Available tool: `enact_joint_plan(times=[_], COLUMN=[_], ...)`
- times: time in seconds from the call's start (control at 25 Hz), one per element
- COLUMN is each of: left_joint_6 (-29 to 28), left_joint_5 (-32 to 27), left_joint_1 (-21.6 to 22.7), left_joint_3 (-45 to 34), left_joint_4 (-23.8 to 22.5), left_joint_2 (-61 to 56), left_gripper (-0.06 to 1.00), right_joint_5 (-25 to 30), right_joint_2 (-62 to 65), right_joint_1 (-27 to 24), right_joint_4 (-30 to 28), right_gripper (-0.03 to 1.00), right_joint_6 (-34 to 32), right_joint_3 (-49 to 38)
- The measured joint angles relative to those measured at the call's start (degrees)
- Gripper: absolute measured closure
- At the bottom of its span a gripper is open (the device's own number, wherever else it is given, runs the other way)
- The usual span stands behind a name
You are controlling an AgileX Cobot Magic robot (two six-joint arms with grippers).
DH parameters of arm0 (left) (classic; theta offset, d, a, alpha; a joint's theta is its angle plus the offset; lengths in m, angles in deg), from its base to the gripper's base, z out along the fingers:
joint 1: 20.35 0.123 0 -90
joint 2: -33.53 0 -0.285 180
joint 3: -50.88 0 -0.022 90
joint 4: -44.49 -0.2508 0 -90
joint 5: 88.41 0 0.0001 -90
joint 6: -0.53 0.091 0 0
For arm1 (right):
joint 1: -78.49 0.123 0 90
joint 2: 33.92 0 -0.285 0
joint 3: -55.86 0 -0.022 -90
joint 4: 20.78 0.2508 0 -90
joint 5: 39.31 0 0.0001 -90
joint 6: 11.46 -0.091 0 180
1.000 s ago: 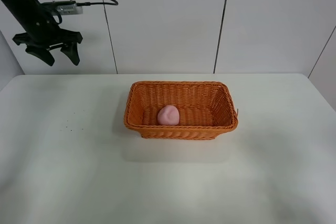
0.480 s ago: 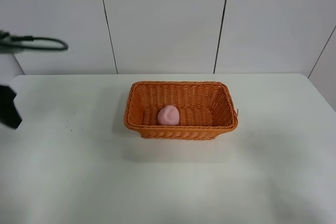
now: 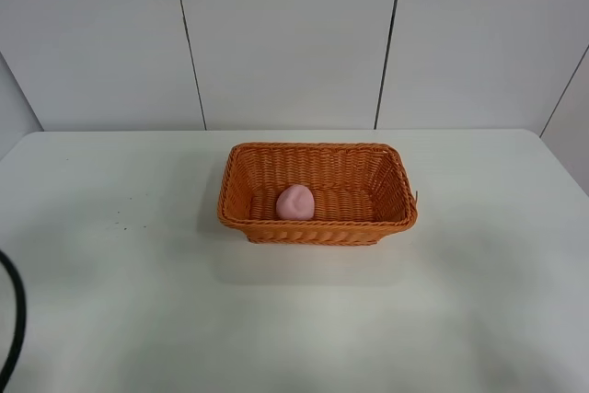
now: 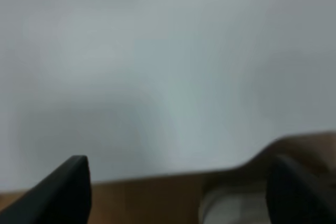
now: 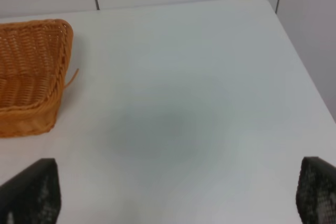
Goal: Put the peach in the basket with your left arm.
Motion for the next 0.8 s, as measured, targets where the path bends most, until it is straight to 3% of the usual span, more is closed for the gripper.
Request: enact_joint_plan(times=[0.32, 0.8], left_joint_6=[0.0, -0.53], left_joint_5=[0.07, 0.01], left_joint_1=[0.0, 0.0], left_joint_3=[-0.6, -0.6], left_joint_4=[-0.06, -0.4], left_joint_2=[-17.61, -28.42], left_gripper=[0.15, 0.15], right_joint_5=[0.0, 0.0], right_joint_2=[0.0, 0.0], right_joint_1=[0.0, 0.0], right_joint_4=[0.0, 0.0], right_gripper=[0.27, 0.27], right_joint_6=[0.0, 0.0], right_joint_3=[0.0, 0.0])
